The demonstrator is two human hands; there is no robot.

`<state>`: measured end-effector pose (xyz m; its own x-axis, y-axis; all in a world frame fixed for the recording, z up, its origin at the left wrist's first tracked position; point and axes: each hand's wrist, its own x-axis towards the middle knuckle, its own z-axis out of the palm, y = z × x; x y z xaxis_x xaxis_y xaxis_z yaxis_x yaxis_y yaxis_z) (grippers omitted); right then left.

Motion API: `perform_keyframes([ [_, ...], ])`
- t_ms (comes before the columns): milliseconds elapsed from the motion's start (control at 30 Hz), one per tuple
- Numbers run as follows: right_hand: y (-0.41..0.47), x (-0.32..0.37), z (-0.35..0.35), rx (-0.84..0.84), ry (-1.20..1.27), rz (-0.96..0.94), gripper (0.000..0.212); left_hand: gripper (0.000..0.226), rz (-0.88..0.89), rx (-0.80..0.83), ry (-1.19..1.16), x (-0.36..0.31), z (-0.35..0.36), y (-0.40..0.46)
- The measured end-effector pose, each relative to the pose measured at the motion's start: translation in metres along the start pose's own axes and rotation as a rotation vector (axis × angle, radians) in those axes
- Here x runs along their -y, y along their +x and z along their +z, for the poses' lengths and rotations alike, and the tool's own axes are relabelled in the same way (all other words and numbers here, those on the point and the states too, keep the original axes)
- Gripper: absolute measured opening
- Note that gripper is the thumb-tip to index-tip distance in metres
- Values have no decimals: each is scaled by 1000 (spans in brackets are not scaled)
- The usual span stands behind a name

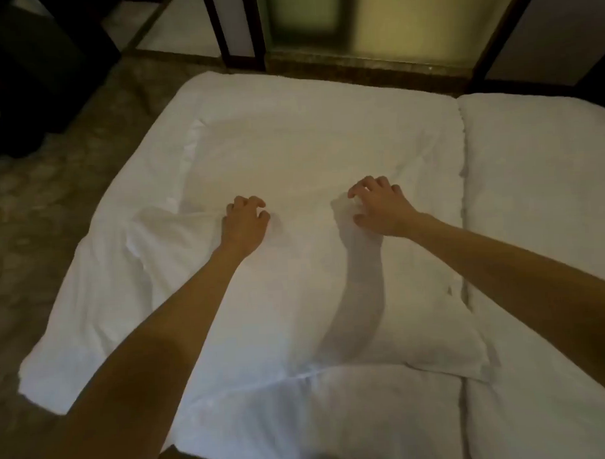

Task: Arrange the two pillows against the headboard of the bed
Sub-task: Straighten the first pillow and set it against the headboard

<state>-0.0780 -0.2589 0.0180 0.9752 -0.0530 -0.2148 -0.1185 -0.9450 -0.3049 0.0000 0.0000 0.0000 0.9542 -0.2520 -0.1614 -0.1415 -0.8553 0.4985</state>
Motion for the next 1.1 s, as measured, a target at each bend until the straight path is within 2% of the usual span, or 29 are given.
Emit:
perform_keyframes([
  [100,23,-10,-4,118,-217,-9,61,40,71,82,267,0,0,26],
  [200,42,-11,-1,247,-233,41,67,47,115,216,410,6,6,43],
  [300,52,-15,7,291,-234,82,70,48,56,348,436,14,18,42],
  [367,52,-20,13,236,-186,86,58,40,136,365,580,17,26,35],
  [433,46,-25,23,191,-103,81,38,35,226,315,701,19,35,22],
  [500,33,-28,34,151,-80,63,29,33,250,233,731,18,44,5],
  [667,-11,-33,64,-83,-113,23,31,26,218,159,695,5,58,-31],
  [833,-59,-34,72,-180,-108,50,32,23,241,106,706,-6,62,-63],
  [967,-110,-33,71,-272,-25,18,25,28,255,51,713,-13,65,-99],
  [1100,-163,-24,78,-387,68,44,15,30,136,15,623,-23,66,-144],
])
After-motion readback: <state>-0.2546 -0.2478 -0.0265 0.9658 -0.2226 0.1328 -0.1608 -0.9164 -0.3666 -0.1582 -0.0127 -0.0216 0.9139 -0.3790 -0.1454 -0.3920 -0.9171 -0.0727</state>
